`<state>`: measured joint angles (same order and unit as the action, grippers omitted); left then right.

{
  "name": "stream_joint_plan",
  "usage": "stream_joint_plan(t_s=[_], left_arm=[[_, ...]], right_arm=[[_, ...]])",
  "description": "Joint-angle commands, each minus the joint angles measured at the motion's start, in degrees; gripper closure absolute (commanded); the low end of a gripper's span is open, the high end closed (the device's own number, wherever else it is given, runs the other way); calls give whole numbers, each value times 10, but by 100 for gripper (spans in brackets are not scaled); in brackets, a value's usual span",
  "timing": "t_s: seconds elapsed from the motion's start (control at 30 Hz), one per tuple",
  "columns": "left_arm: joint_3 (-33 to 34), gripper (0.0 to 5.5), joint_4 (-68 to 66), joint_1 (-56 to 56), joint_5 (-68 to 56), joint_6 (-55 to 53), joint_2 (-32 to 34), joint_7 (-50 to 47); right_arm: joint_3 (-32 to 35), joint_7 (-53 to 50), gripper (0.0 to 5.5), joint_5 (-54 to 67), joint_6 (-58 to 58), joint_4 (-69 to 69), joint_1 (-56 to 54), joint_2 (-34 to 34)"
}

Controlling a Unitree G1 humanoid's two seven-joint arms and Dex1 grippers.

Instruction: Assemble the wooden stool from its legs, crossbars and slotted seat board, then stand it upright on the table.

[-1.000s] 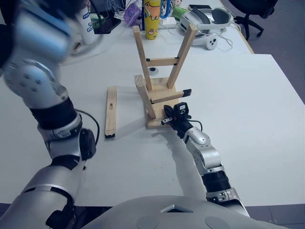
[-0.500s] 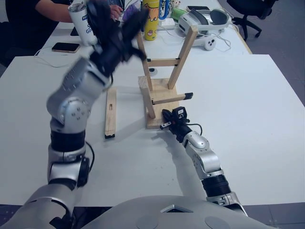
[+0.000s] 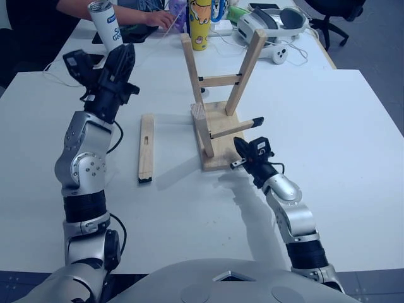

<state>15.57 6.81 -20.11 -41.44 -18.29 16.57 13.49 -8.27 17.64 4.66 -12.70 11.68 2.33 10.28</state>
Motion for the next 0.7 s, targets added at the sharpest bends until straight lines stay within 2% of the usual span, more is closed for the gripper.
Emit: stream_joint_plan(t_s=[0.03, 0.2, 0.3, 0.4, 0.53, 0.7], left_arm=[[13, 348, -3, 32, 31, 14, -2, -4], [33, 273, 45, 95, 82, 27, 13, -30], [57, 232, 51, 130, 83, 27, 17, -24], [61, 232, 41, 149, 80, 15, 10, -23], [30, 232, 37, 176, 103, -6, 2, -22], [15, 232, 42, 199, 103, -15, -26, -25]], right_arm=[[-17, 26, 550, -24, -35, 49, 29, 48], [15, 81, 550, 21, -89, 82, 33, 96], [51, 111, 507, 61, -106, 108, 53, 120], [73, 136, 462, 84, -113, 108, 52, 144], [78, 177, 400, 69, -99, 62, 35, 196], [40, 232, 339, 25, -61, -5, 23, 254]])
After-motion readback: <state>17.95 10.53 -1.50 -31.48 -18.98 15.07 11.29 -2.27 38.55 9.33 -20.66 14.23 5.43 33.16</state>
